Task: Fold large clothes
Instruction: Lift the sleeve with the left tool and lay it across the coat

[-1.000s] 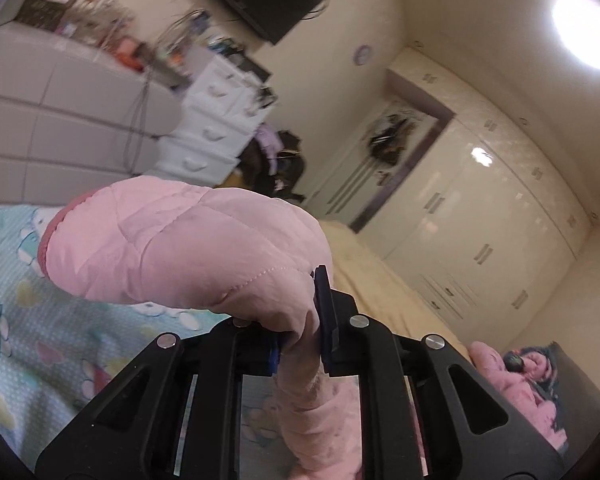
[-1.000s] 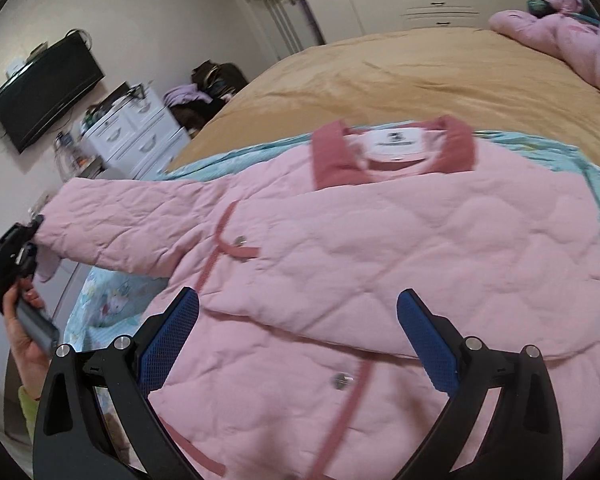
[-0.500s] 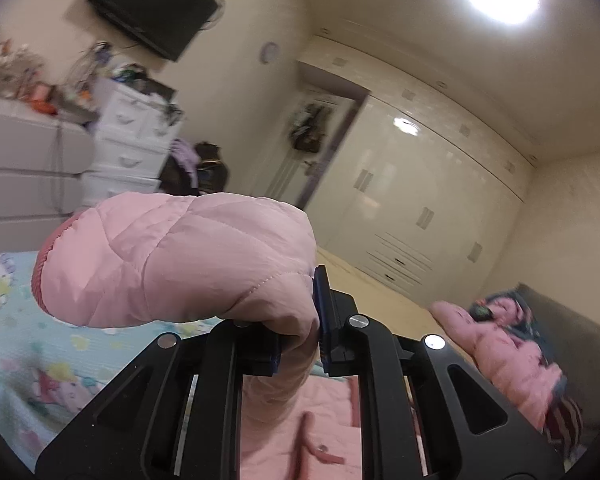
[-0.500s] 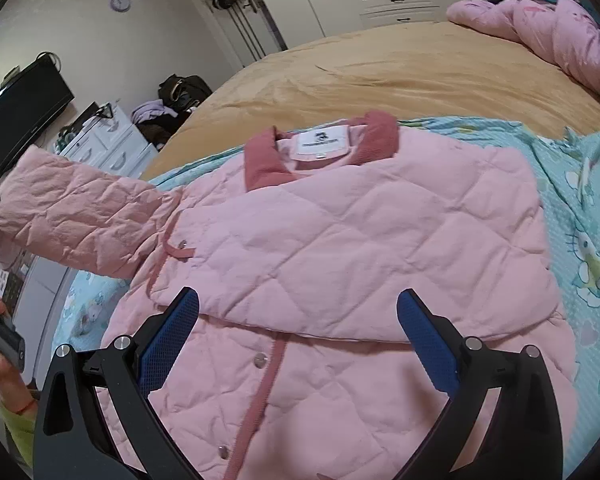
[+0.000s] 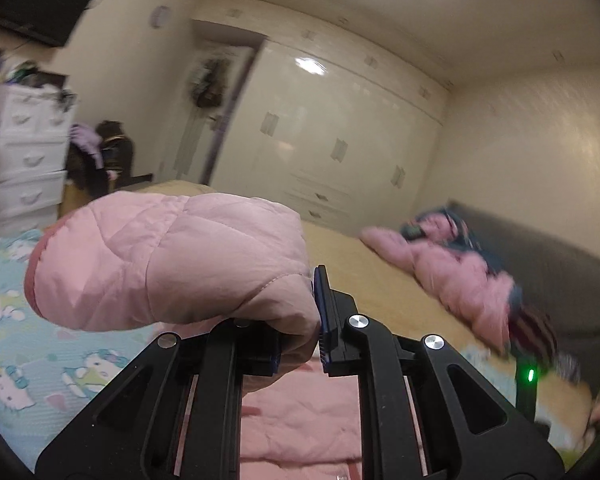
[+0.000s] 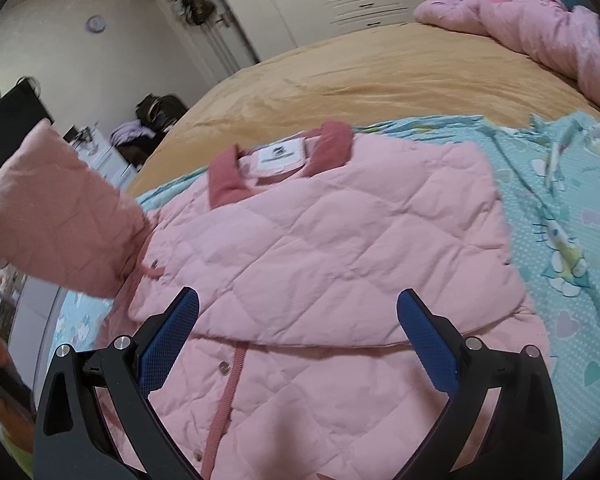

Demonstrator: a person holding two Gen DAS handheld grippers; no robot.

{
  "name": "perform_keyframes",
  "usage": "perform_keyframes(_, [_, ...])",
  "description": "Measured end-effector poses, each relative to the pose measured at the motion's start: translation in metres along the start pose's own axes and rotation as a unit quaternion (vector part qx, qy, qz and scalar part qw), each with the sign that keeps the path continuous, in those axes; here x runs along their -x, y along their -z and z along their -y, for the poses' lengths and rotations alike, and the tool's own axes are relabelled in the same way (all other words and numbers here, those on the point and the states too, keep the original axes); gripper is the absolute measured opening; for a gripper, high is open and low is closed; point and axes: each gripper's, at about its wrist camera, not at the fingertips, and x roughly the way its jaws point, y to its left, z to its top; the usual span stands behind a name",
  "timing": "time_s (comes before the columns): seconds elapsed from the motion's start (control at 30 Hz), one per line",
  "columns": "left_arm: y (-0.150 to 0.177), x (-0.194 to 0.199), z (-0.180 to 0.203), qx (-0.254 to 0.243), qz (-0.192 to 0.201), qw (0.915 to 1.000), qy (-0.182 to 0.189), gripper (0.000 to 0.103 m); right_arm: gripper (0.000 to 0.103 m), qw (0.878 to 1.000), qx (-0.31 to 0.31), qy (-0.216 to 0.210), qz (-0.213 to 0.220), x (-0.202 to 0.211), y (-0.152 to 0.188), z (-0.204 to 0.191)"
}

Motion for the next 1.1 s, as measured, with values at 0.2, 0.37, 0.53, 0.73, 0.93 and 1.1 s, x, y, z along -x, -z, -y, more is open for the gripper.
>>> perform_keyframes(0.2, [0.029,-0.032,0.016,-0.016,-0.061,0.9974,0.036,0.007,0.099,0.999,-0.019,0.023,0.013,0.011,-0.004,0.023])
perform_keyframes(0.37, [0.064,-0.061,0.031,-0.048,-0.121,0.9903,0.049,0.007,0.099,0.998,-0.035,0.040,0.021,0.021,-0.006,0.043])
perform_keyframes(0.53, [0.107,-0.081,0.053,-0.119,-0.163,0.9784,0.044,0.007,0.099,0.998,-0.046,0.049,0.022,0.027,-0.006,0.059])
perform_keyframes(0.73, [0.158,-0.103,0.062,-0.179,-0.222,0.9574,0.045,0.009,0.099,0.997,-0.053,0.049,0.017,0.025,-0.005,0.065])
perform_keyframes(0.93, [0.176,-0.108,0.064,-0.203,-0.244,0.9470,0.046,0.013,0.099,0.997,-0.056,0.049,0.020,0.028,-0.007,0.067])
perform_keyframes(1.1, [0.181,-0.112,0.076,-0.223,-0.250,0.9410,0.051,0.016,0.099,0.998,-0.063,0.004,0.012,0.029,-0.022,0.060])
